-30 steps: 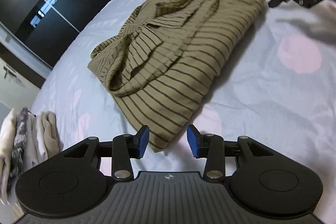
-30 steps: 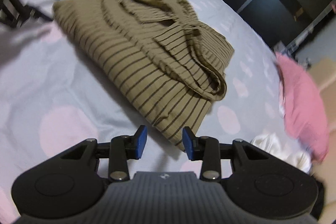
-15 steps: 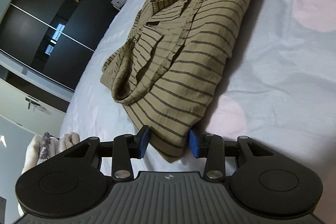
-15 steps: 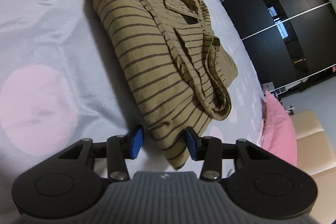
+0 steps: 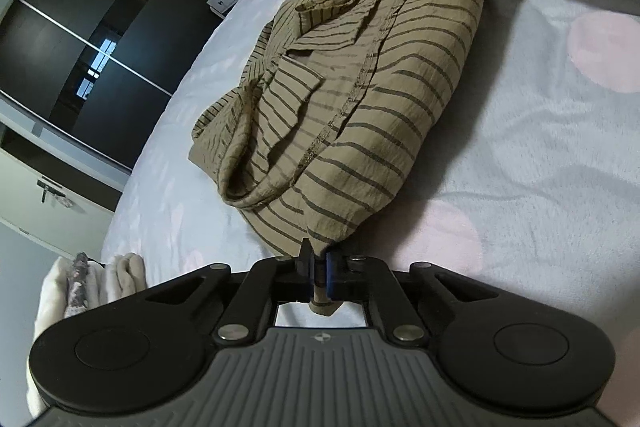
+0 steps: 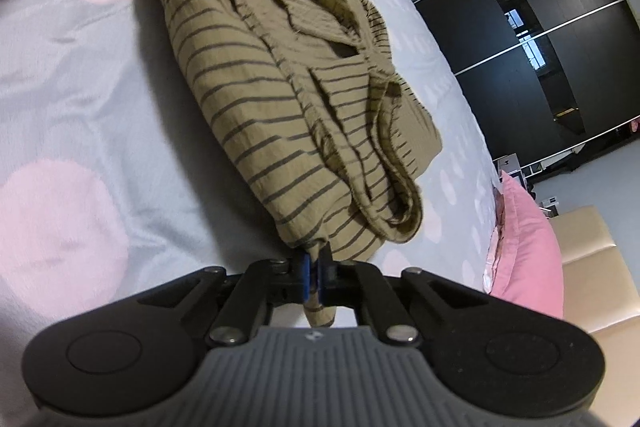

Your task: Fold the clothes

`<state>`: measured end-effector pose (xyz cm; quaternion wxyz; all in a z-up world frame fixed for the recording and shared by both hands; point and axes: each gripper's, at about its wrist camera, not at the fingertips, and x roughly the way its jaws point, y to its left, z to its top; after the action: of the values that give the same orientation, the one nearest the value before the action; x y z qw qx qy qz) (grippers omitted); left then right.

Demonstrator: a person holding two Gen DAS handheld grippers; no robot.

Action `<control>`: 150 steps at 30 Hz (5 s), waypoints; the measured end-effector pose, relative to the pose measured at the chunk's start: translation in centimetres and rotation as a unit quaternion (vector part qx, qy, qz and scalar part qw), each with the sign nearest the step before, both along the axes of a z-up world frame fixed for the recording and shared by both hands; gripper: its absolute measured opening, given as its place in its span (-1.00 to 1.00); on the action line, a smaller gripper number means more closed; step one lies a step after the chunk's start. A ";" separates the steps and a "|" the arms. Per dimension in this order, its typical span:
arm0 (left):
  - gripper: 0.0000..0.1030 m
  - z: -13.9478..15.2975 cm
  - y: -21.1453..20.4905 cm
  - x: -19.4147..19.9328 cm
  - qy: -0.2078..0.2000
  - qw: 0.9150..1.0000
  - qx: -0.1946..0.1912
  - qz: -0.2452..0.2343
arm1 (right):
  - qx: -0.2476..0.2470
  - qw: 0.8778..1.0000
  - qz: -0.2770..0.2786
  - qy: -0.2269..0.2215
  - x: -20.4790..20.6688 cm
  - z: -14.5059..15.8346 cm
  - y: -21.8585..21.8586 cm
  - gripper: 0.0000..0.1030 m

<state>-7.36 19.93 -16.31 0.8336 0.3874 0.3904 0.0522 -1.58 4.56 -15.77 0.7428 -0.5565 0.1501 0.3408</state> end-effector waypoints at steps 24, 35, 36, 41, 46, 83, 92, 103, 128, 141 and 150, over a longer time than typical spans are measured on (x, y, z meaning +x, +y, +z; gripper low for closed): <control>-0.96 8.4 -2.5 -9.4 0.000 1.000 -0.018 -0.016 | 0.008 0.998 0.041 0.053 -10.9 7.6 -5.3 -0.94; -0.96 5.1 -3.5 -11.9 0.089 0.995 -0.018 -0.045 | -0.059 0.991 0.078 0.089 -13.7 4.8 -5.7 -0.94; -0.96 4.5 -3.5 -11.8 0.100 0.994 -0.018 -0.048 | -0.068 0.990 0.081 0.092 -13.7 4.2 -5.6 -0.94; -0.96 2.7 -2.9 -10.9 0.134 0.989 -0.020 -0.053 | -0.094 0.985 0.091 0.110 -13.8 2.2 -5.6 -0.93; -0.96 1.0 -1.9 -10.1 0.164 0.985 -0.033 -0.048 | -0.108 0.982 0.086 0.131 -13.2 0.7 -5.3 -0.93; -0.21 12.4 7.7 -1.4 0.009 0.956 -0.281 0.086 | 0.093 0.978 -0.007 0.188 -4.7 9.6 -4.5 -0.13; -0.08 12.1 12.1 6.1 -0.037 0.955 -0.275 0.108 | 0.176 0.950 -0.079 0.245 4.9 9.7 -1.9 0.03; 0.01 7.4 18.0 14.4 -0.022 0.949 -0.288 0.129 | 0.235 0.893 -0.146 0.356 16.4 6.7 2.0 0.15; -0.66 1.2 20.2 18.6 0.000 0.921 -0.371 0.122 | 0.203 0.874 -0.179 0.403 24.0 0.6 8.6 -0.77; -0.91 9.3 20.4 14.1 -0.067 0.903 -0.406 0.122 | 0.267 0.881 -0.133 0.366 19.8 9.7 4.5 -0.80; -0.91 14.6 16.1 5.0 -0.132 0.912 -0.384 0.063 | 0.322 0.882 -0.058 0.340 11.2 14.8 -1.7 -0.80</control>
<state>-2.35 36.06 -1.67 0.9568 0.0017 0.2906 0.0016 9.64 2.82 -0.92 0.8028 -0.1272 0.3077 0.4946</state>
